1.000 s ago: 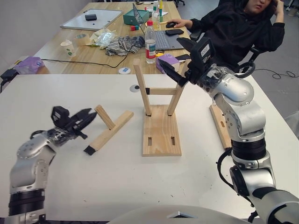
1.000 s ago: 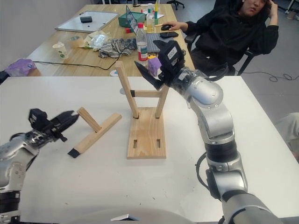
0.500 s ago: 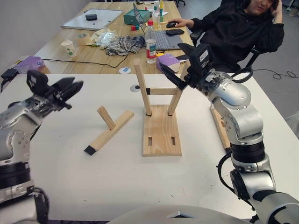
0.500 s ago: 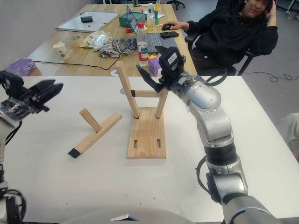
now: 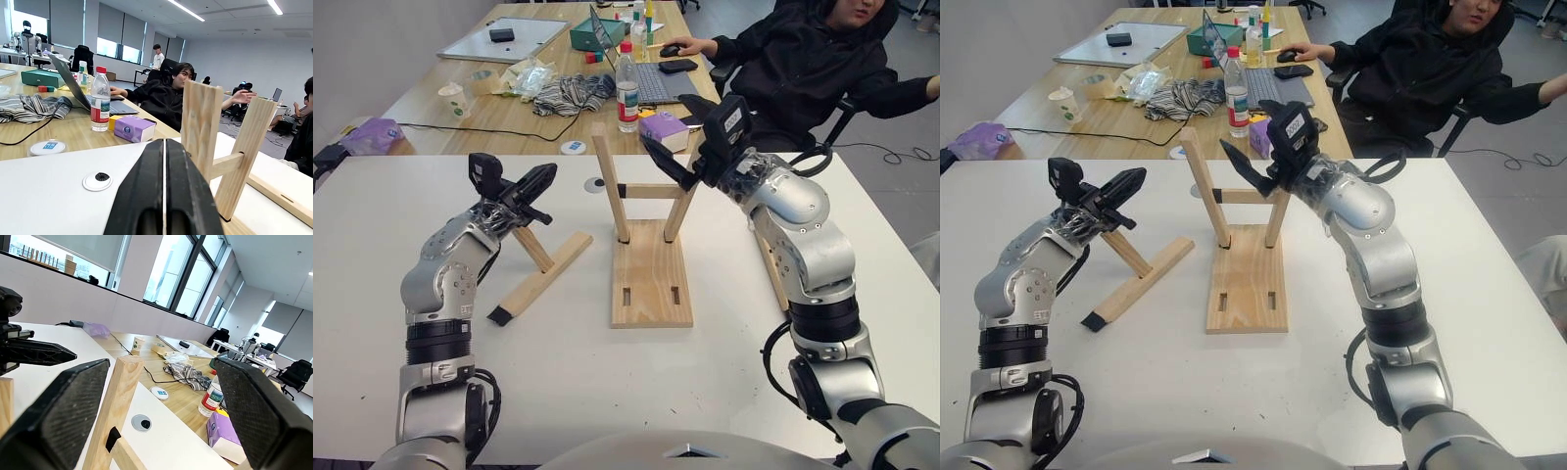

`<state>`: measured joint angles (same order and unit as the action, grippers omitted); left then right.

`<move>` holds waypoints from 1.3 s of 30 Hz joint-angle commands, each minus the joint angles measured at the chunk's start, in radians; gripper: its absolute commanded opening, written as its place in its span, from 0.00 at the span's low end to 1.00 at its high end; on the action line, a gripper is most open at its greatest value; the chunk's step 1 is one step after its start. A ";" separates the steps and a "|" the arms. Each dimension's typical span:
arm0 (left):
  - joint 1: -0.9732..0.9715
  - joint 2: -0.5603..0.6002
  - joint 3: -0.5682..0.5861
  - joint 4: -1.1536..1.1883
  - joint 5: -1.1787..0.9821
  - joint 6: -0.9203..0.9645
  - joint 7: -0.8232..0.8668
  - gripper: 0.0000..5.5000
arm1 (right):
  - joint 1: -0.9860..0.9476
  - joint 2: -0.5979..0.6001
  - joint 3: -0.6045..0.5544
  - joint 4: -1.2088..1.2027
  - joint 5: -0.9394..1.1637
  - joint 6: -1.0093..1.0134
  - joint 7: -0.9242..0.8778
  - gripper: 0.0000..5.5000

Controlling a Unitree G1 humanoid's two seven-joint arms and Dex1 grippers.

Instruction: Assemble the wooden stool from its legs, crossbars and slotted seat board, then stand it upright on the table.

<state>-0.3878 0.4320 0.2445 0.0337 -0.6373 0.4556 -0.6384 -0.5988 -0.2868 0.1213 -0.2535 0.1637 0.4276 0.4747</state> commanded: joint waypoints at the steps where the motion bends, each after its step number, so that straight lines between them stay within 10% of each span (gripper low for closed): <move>1: -0.042 0.014 0.033 -0.034 -0.016 0.008 0.017 0.01 | -0.018 -0.006 -0.002 0.003 -0.004 -0.002 0.004 0.71; 15: 0.095 -0.025 0.004 0.241 0.066 -0.084 -0.052 0.01 | -0.024 -0.014 -0.005 0.012 -0.003 -0.008 0.016 0.71; 24: -0.027 0.186 0.294 0.071 -0.161 0.111 0.075 0.04 | -0.002 -0.016 -0.009 -0.016 -0.006 -0.002 0.004 0.71; 30: 0.237 0.428 -0.082 0.007 0.176 0.185 -0.089 0.25 | 0.026 -0.016 -0.031 -0.039 -0.010 0.008 -0.022 0.71; 39: 0.307 0.468 -0.189 -0.095 0.205 0.308 -0.205 0.53 | 0.026 -0.014 -0.046 -0.024 -0.018 0.004 -0.035 0.71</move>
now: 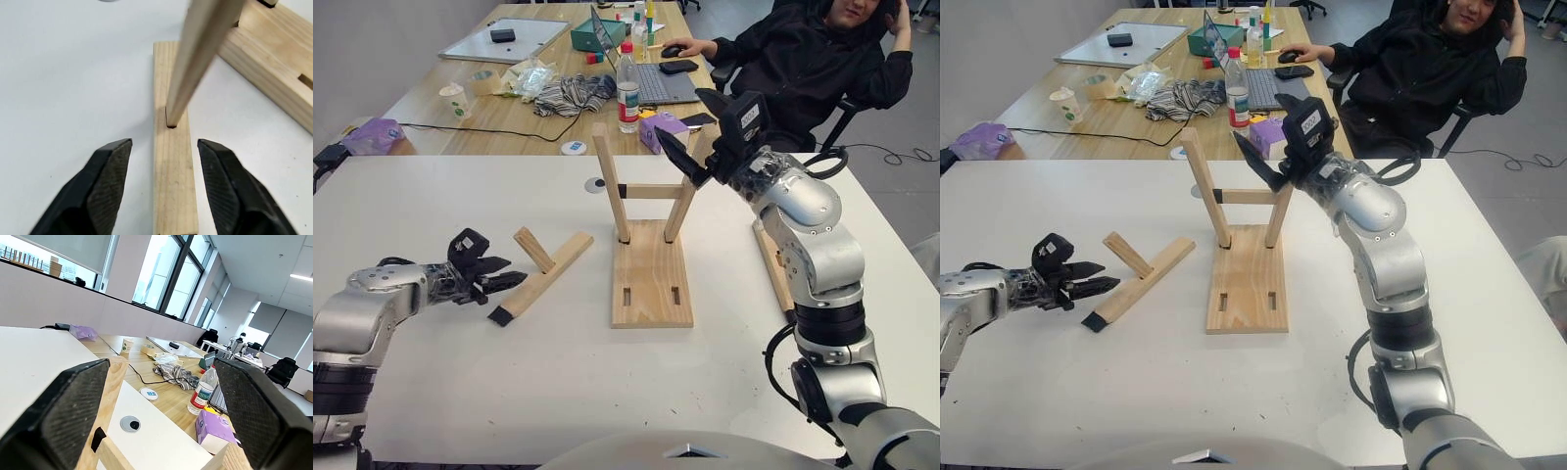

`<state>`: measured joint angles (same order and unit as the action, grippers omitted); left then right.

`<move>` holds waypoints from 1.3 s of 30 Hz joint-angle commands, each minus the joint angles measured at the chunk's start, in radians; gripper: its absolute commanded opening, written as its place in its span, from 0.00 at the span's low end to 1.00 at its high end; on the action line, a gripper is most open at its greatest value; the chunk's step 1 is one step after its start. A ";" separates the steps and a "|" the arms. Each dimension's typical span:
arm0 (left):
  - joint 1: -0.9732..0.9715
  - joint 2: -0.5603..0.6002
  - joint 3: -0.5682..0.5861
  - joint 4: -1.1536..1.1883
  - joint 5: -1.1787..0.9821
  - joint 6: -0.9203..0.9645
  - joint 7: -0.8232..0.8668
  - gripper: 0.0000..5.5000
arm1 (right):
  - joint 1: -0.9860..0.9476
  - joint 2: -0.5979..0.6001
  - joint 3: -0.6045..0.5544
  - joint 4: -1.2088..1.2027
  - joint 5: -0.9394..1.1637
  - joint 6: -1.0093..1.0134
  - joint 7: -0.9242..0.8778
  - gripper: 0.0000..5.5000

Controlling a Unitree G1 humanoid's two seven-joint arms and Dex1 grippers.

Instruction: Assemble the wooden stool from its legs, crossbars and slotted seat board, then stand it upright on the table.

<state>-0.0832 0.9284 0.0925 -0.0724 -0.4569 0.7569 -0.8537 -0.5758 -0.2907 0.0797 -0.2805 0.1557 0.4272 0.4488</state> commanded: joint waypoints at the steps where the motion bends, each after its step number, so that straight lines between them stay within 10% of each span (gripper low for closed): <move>1: 0.008 -0.052 -0.060 0.028 0.038 -0.003 0.017 0.57 | 0.002 -0.012 -0.002 0.004 -0.012 0.003 -0.009 0.71; 13: 0.027 -0.142 -0.142 0.232 0.170 -0.148 0.035 0.42 | -0.018 -0.021 -0.003 0.028 -0.017 -0.004 0.010 0.71; 20: -0.005 -0.215 0.032 0.208 0.048 -0.171 0.050 0.37 | -0.030 -0.030 -0.021 0.039 -0.007 -0.003 0.018 0.71; 27: -0.223 -0.259 0.401 -0.026 -0.556 0.055 0.033 0.37 | -0.247 0.040 -0.404 0.165 0.731 0.496 0.082 0.82; 39: -0.344 -0.448 0.186 -0.265 -0.992 0.206 0.194 0.37 | -0.391 -0.022 -0.438 0.272 1.222 0.727 0.077 0.98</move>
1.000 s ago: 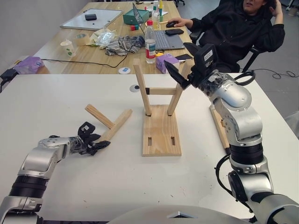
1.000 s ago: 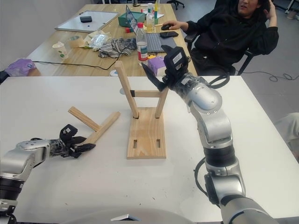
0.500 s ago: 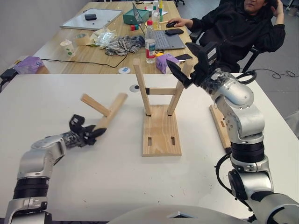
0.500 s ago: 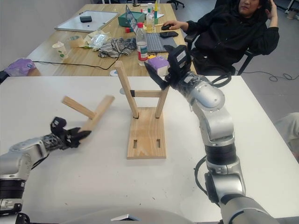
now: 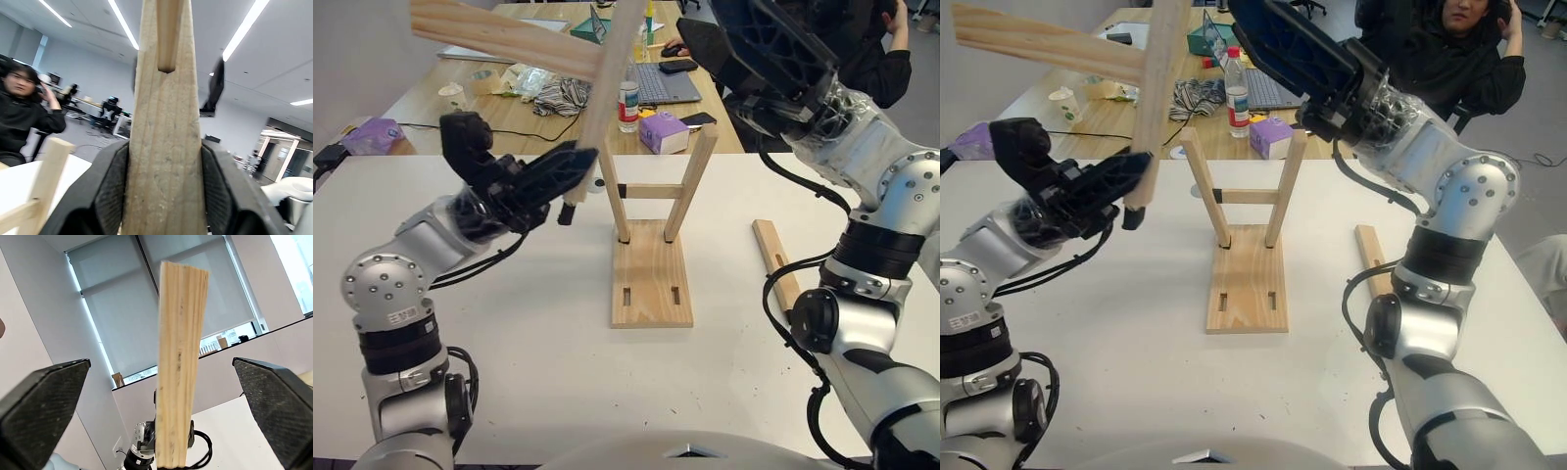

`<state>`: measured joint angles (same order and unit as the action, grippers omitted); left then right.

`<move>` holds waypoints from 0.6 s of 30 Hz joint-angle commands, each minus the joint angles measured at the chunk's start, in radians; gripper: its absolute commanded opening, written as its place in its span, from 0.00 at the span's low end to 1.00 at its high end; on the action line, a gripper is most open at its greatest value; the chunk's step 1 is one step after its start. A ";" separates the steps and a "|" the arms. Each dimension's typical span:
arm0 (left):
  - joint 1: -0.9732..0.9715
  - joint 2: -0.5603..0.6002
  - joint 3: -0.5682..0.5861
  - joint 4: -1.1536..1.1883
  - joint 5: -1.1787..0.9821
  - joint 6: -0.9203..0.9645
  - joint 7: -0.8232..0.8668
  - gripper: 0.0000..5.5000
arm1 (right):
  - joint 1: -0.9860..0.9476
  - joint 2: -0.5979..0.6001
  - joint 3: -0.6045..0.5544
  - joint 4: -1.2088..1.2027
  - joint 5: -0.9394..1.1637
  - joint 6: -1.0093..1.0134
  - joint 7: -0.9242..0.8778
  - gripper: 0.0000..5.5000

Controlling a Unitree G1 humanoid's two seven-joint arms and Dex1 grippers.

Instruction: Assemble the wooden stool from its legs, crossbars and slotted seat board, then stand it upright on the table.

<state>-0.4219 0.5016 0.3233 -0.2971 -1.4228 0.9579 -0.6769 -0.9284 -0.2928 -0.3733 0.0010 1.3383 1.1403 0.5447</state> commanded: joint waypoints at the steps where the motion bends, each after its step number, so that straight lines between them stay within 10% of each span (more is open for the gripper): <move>1: -0.002 -0.024 -0.059 -0.046 -0.029 0.005 0.017 0.37 | -0.042 -0.022 0.017 -0.008 0.051 0.015 -0.024 0.98; 18: 0.055 0.017 -0.109 -0.065 0.095 -0.040 -0.028 0.37 | -0.053 -0.079 0.067 0.065 0.139 0.055 -0.104 0.47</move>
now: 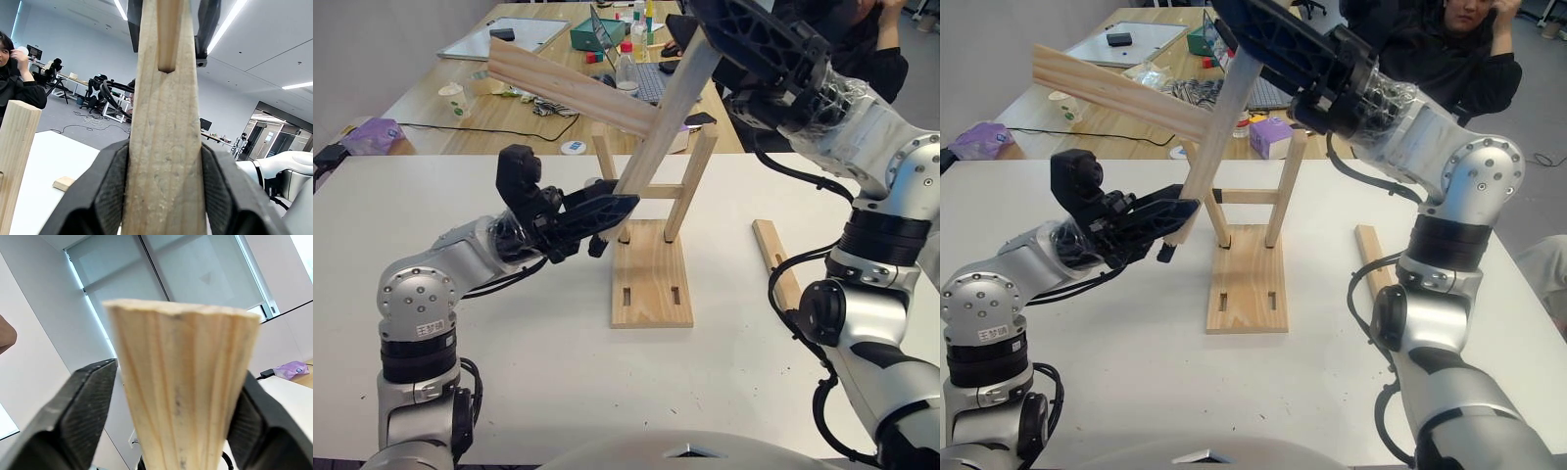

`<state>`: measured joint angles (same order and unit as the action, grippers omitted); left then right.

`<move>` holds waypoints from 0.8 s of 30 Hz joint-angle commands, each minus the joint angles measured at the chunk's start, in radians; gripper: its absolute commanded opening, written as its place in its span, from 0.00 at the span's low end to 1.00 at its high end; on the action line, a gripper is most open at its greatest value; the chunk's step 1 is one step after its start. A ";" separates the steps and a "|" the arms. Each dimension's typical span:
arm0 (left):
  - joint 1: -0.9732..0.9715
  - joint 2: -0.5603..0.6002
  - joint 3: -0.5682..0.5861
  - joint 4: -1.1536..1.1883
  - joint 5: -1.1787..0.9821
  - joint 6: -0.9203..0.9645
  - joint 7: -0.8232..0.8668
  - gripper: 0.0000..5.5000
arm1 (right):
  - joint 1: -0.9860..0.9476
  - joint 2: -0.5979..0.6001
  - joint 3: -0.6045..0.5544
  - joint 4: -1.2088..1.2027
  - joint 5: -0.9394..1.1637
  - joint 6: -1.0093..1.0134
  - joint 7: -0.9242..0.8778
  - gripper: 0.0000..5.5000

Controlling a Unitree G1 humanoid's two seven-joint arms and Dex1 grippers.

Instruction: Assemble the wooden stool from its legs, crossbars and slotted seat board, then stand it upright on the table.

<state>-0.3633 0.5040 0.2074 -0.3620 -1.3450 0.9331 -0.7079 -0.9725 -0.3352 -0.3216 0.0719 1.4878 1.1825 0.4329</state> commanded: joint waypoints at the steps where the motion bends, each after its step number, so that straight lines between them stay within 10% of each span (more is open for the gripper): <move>1: -0.004 0.015 0.007 0.001 0.019 -0.017 0.002 0.37 | -0.006 -0.040 0.018 -0.009 -0.014 0.009 0.011 0.44; 11: -0.005 0.031 0.030 0.060 0.063 -0.042 -0.002 0.58 | 0.000 -0.037 0.011 -0.012 -0.027 -0.036 0.032 0.38; 18: 0.047 0.124 0.172 0.124 0.028 -0.035 -0.005 0.59 | 0.038 -0.084 0.033 -0.043 -0.096 -0.042 0.093 0.38; 24: 0.104 0.157 0.077 0.209 0.243 -0.071 -0.027 0.59 | 0.173 -0.179 0.132 -0.137 -0.290 -0.104 0.280 0.38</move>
<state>-0.2658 0.6470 0.3248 -0.1812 -1.1765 0.8830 -0.7397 -0.8494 -0.4753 -0.2244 -0.0311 1.2583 1.1120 0.6500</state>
